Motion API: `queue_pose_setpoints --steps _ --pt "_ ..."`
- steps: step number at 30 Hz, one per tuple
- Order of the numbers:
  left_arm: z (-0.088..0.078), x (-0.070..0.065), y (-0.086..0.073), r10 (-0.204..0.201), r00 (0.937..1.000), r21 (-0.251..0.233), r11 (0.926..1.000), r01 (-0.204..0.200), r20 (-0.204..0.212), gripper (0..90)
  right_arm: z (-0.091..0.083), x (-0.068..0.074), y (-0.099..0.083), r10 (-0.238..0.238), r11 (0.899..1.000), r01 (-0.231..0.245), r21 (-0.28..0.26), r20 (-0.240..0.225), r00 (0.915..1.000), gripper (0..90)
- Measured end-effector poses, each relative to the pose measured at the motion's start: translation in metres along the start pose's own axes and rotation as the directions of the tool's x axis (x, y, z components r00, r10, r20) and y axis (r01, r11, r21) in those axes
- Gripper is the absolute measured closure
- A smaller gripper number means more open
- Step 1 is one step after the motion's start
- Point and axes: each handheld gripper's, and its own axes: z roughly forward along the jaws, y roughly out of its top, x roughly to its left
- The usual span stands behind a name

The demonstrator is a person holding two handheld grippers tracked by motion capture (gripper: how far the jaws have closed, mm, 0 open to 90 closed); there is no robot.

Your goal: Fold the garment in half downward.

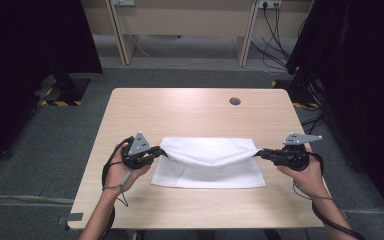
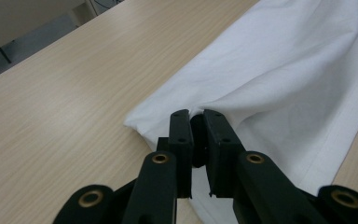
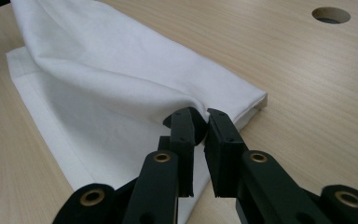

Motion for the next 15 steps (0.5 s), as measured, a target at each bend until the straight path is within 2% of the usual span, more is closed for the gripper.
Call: queue_pose_setpoints --steps 15 --pt "-0.0079 -0.0048 -0.0048 0.005 1.0 -0.002 1.0 -0.005 0.005 81.8 -0.0059 0.0056 -0.0031 -0.021 1.0 0.021 0.0 -0.015 0.9997 81.9"
